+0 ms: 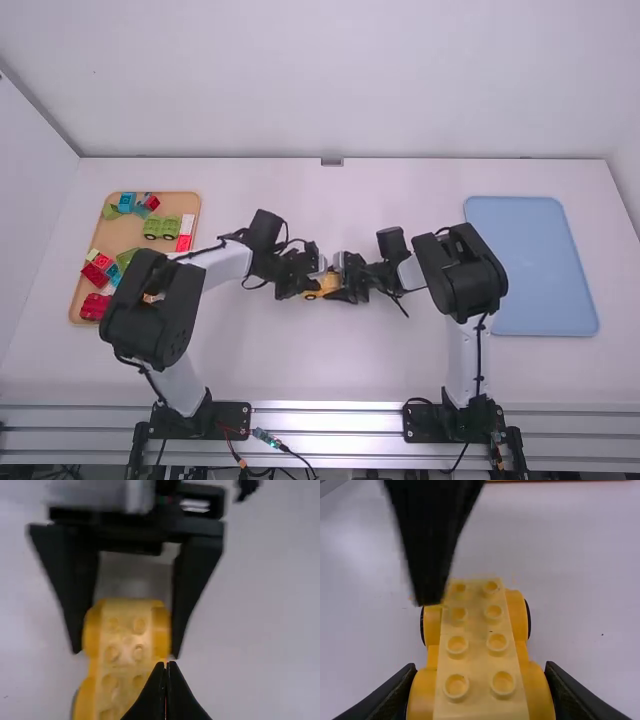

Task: Assemble lego blocks to make yellow taxi

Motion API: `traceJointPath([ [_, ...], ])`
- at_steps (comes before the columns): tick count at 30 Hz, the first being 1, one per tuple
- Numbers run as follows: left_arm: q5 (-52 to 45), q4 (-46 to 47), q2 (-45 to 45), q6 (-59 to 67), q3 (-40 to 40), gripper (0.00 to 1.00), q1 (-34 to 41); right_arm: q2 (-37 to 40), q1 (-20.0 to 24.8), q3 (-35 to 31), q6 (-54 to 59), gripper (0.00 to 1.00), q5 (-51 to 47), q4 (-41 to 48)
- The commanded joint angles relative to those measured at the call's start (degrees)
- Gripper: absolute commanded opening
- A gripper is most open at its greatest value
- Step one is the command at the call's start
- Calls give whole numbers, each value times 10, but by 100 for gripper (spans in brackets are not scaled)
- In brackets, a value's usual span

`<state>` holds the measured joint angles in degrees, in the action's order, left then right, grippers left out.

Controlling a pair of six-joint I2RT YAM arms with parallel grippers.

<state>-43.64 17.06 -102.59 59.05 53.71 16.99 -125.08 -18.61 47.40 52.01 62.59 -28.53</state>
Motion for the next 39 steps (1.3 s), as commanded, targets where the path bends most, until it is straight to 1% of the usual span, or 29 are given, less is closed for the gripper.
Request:
traceJointPath([
  [1, -17, 36, 44, 46, 43, 2, -7, -16, 6, -1, -12, 46, -26, 3],
  [3, -17, 70, 56, 69, 65, 2, -14, -16, 10, -4, -12, 46, -26, 3],
  [6, -1, 87, 62, 67, 85, 2, -26, -16, 15, -5, -12, 47, -26, 3],
  [11, 59, 72, 64, -8, 97, 2, -52, -16, 21, -5, -12, 47, -26, 5],
  [14, 74, 64, 64, -51, 97, 2, -64, -16, 21, -5, -12, 47, -27, 5],
  [15, 78, 65, 64, -61, 97, 5, -69, -16, 21, -5, -12, 48, -26, 5],
  [16, 85, 67, 64, -70, 96, 16, -74, -16, 21, -5, -12, 52, -26, 5],
  [17, 88, 67, 64, -73, 96, 21, -76, -16, 21, -5, -12, 54, -26, 5],
  [19, 88, 69, 64, -69, 96, 22, -77, -16, 19, -5, -12, 57, -27, 5],
  [20, 88, 70, 64, -67, 96, 26, -75, -16, 17, -5, -12, 63, -30, 6],
  [22, 88, 67, 64, -68, 96, 31, -73, -16, 16, -5, -12, 70, -39, 7],
  [24, 88, 64, 64, -68, 96, 33, -73, -16, 18, -5, -12, 76, -46, 10],
  [25, 88, 61, 64, -68, 96, 36, -73, -16, 18, -5, -12, 94, -46, 10],
  [26, 88, 58, 64, -68, 96, 44, -73, -16, 18, -5, -12, 99, -44, 10],
  [27, 88, 55, 64, -70, 96, 82, -73, -16, 18, -5, -13, 99, -44, 9],
  [28, 88, 54, 64, -70, 96, 99, -73, -16, 18, -5, -20, 99, -45, 9],
  [32, 89, 51, 64, -69, 96, 99, -77, -14, 18, -5, -42, 99, -66, 7],
  [36, 133, 53, 64, -68, 96, 99, -72, -6, 27, -6, -44, 99, -66, 11],
  [39, 164, 57, 64, -70, 96, 99, -73, 16, 34, -6, -37, 99, -70, 55],
])
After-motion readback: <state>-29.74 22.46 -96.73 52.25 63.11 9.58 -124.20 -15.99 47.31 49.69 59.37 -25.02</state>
